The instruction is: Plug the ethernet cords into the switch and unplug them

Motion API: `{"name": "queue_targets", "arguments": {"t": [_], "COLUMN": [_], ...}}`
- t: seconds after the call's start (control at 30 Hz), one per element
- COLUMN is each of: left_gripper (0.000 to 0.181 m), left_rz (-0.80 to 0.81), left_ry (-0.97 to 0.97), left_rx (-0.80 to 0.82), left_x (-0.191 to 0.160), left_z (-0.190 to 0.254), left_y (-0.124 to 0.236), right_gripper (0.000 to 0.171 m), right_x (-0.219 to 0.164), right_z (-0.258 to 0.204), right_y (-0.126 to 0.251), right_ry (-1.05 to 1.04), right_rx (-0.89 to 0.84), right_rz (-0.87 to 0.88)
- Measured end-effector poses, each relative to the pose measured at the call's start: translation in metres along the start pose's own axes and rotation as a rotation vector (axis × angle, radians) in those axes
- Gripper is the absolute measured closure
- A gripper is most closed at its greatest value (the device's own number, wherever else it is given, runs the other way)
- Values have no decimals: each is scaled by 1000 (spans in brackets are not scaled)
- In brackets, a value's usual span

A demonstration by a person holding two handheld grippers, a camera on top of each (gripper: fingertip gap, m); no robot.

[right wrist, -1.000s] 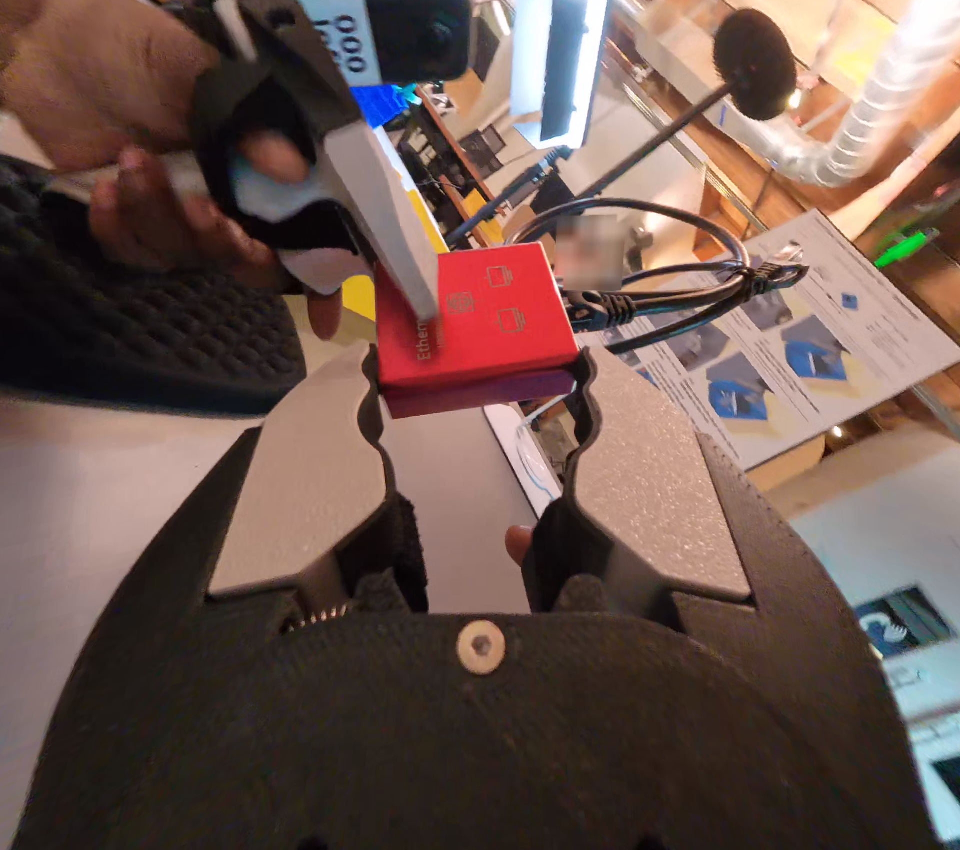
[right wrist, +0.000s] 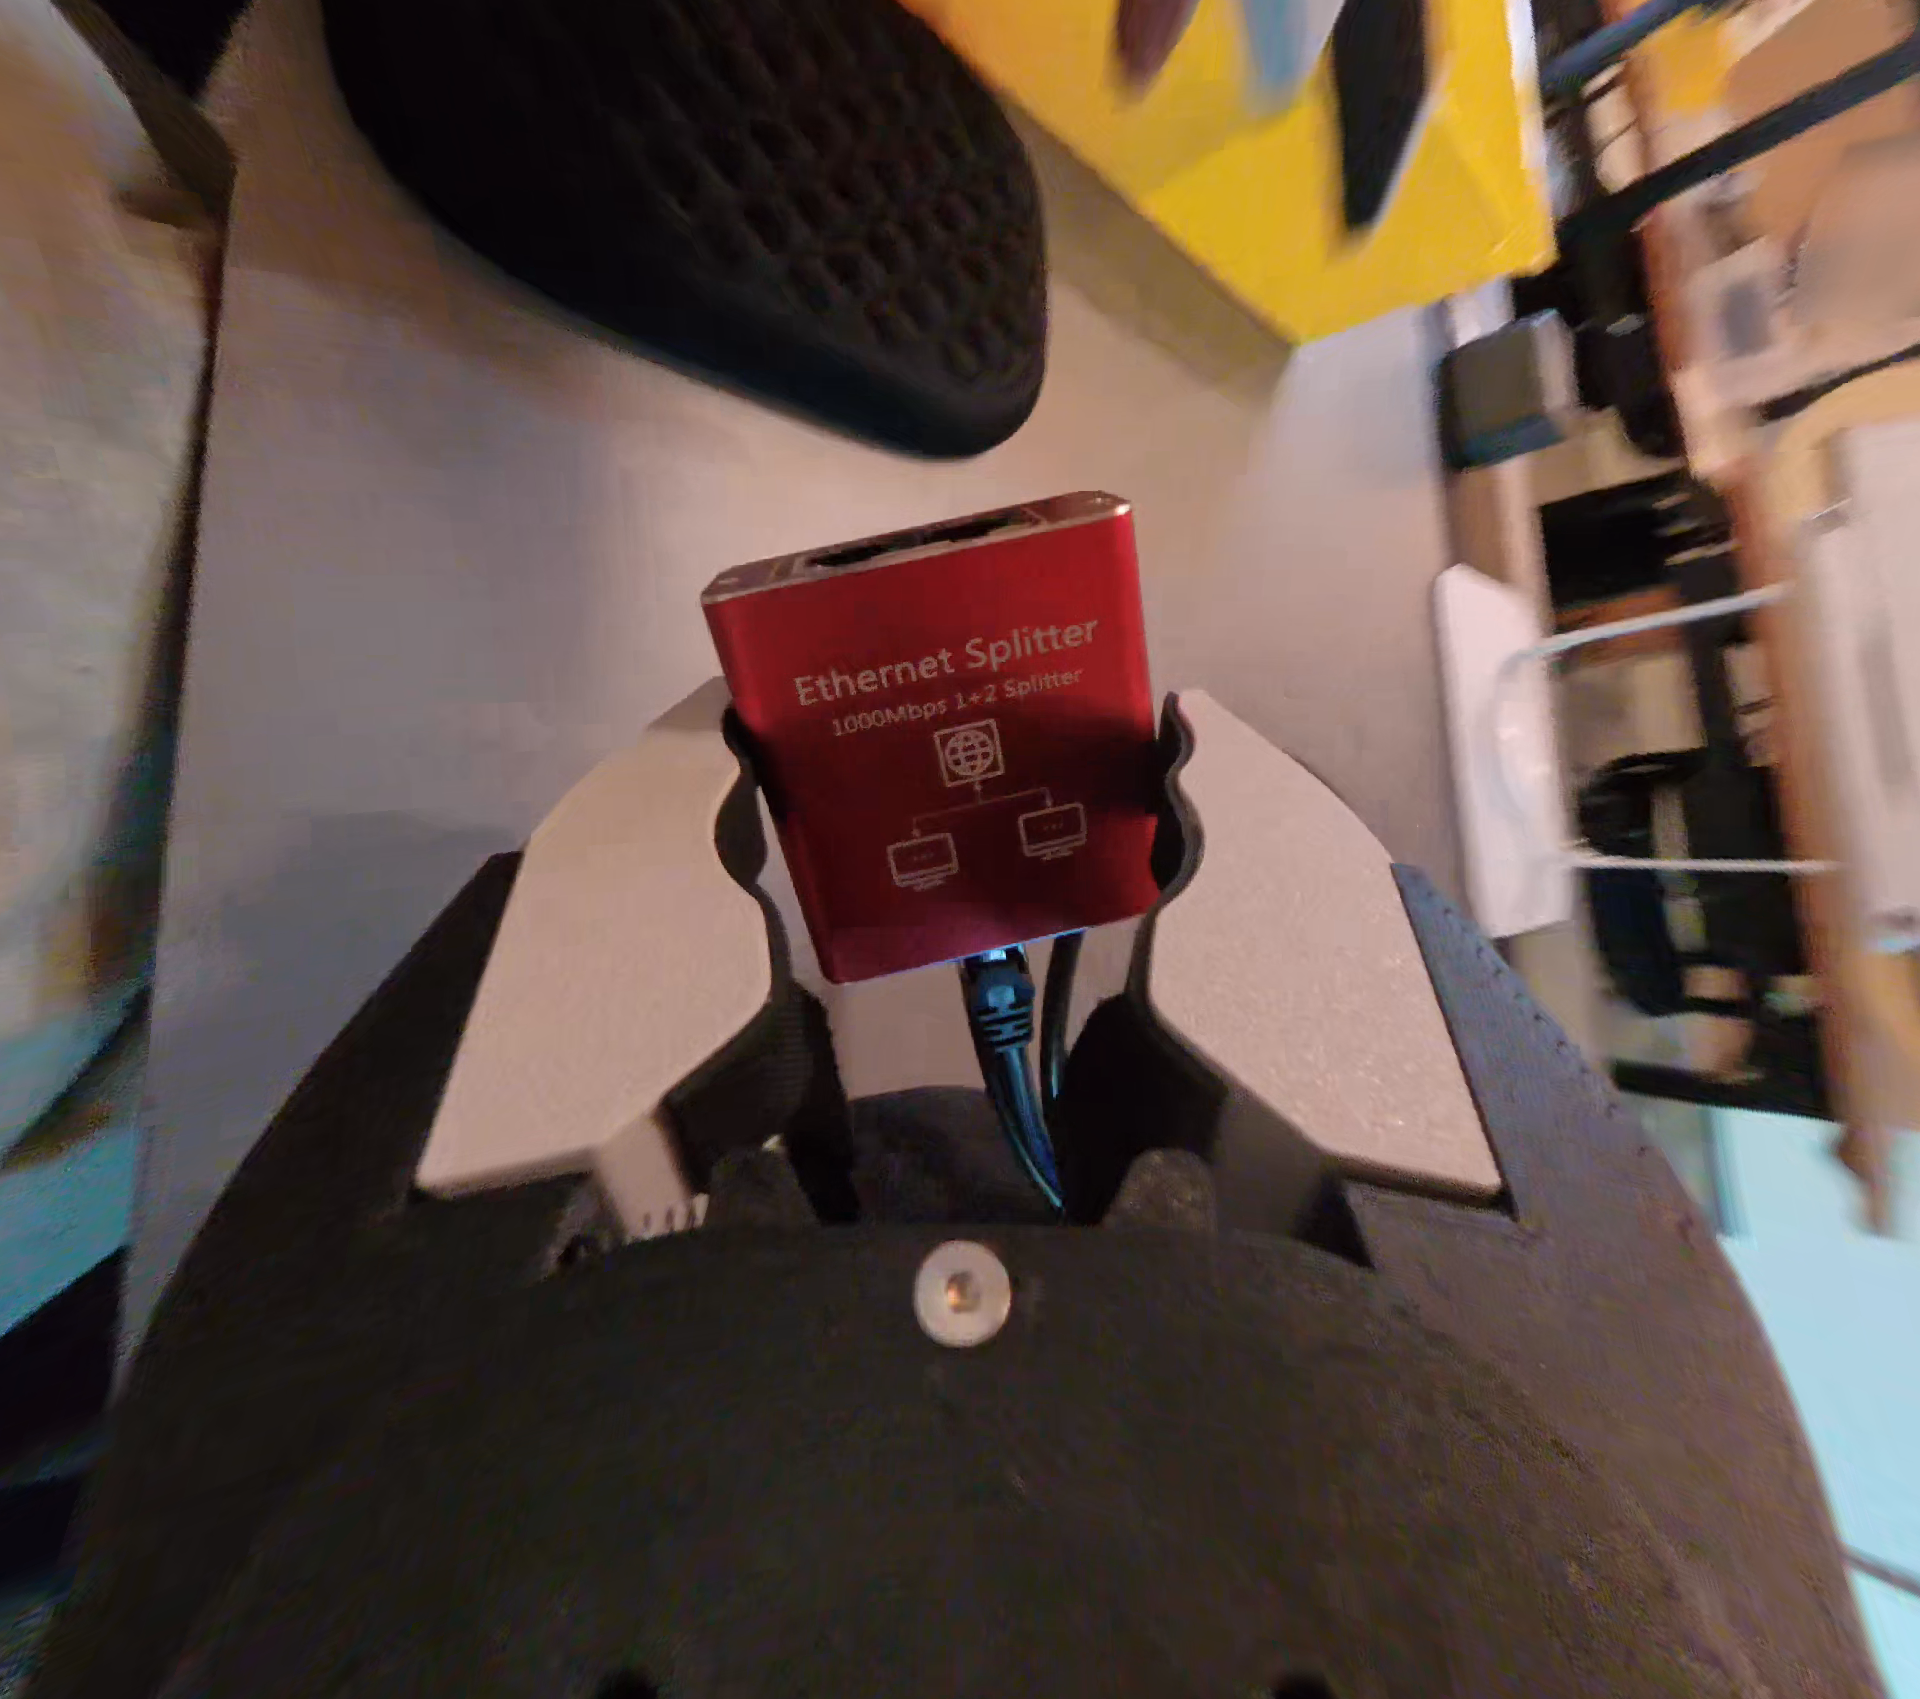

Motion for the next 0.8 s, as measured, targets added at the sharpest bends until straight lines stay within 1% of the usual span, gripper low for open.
{"name": "queue_targets", "arguments": {"t": [0.03,0.2,0.3,0.37,0.43,0.53,0.6,0.7,0.8], "left_gripper": [135,136,136,136,136,136,136,136,131], "left_rz": [31,111,113,64,-22,-149,-220,-347,-375], "left_ry": [-48,-228,-314,-364,-384,-366,-343,-332,-298], "left_rx": [37,236,347,444,554,733,818,832,721], "left_x": [8,44,58,62,62,57,52,40,29], "left_z": [-2,-11,-14,-17,-24,-38,-45,-50,-51], "left_y": [10,61,89,108,131,166,183,197,200], "right_gripper": [97,97,96,97,96,96,92,85,84], "right_x": [-7,-26,-32,-34,-36,-38,-38,-29,-22], "right_z": [-1,-7,-6,-4,-3,-3,-2,3,8], "right_y": [-2,-20,-30,-33,-33,-31,-27,-14,4], "right_ry": [-49,-137,-178,-206,-236,-243,-239,-284,-309], "right_rx": [33,149,200,209,213,186,147,85,18], "right_rz": [-15,-114,-164,-162,-157,-144,-117,4,127]}}
Point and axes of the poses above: each gripper's, where its closed fingertips meet, y back along the fingers, x out of its top, z = x × y across the jaws, the point moved 7 cm from there along y, back along the fingers, and after that the axes turned 13 degrees about z, right-handed, at the moved point
